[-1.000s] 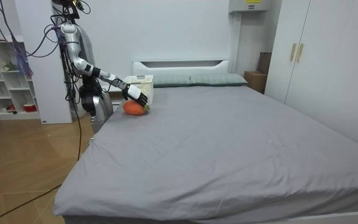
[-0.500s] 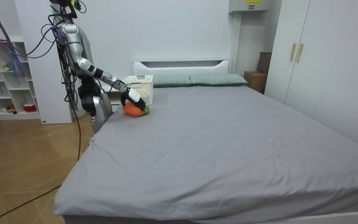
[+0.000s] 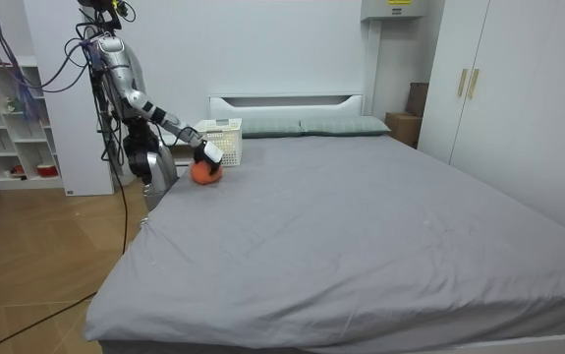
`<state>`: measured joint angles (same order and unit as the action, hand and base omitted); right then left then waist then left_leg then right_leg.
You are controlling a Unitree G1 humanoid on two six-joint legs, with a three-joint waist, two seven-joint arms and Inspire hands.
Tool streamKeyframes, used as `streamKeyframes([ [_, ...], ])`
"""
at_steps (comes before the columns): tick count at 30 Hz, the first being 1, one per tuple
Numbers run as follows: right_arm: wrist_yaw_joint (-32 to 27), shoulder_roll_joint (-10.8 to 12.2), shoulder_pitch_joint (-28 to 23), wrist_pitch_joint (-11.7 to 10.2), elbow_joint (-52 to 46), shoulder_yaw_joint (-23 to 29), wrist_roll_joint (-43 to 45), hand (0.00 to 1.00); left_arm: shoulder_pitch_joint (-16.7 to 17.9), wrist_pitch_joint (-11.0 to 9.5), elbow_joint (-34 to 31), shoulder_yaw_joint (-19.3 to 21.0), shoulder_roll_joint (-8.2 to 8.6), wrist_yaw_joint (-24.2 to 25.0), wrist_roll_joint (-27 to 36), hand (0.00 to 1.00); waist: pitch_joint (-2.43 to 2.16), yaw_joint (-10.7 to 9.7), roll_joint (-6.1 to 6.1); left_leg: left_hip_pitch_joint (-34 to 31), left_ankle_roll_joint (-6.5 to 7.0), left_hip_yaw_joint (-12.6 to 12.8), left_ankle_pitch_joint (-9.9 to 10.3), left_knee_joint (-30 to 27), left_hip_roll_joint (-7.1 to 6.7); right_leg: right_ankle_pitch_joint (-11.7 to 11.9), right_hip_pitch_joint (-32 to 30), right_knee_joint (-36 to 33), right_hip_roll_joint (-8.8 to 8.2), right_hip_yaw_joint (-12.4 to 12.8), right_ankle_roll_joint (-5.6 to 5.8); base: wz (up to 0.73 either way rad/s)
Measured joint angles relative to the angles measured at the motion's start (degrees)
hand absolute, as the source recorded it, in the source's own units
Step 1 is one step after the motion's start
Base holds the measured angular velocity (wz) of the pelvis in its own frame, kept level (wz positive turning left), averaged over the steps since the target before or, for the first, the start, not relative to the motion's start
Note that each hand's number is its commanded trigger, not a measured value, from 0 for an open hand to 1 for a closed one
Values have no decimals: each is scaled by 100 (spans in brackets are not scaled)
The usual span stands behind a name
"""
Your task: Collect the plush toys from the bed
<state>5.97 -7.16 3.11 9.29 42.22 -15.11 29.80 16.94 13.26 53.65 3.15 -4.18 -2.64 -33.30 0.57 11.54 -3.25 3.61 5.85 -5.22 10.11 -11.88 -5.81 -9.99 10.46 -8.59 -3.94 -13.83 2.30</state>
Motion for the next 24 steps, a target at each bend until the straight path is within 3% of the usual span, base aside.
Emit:
streamKeyframes([
  [10,47,-19,5,-64,-13,18,-178,100,-5,-77,-25,8,-14,179,8,0,1,-11,2,5,0,0,0,-19,-1,1,11,-2,-6,-11,-2,0],
  [15,44,-72,92,-79,-173,355,-537,100,-58,-112,-25,42,-87,225,1,0,-3,-76,-18,10,1,1,-1,-31,-3,1,29,0,-10,-31,-2,0],
  [19,2,-367,105,-107,-1196,616,-664,100,-73,-113,-29,124,-139,293,4,0,10,-197,1,17,2,43,0,-38,2,1,19,-3,-2,66,-2,-4],
  [24,-269,-546,131,-207,-2048,1113,-722,100,-109,-214,-38,224,-210,329,4,0,9,-256,-2,62,5,108,1,-23,13,1,32,-3,5,126,-2,-9],
])
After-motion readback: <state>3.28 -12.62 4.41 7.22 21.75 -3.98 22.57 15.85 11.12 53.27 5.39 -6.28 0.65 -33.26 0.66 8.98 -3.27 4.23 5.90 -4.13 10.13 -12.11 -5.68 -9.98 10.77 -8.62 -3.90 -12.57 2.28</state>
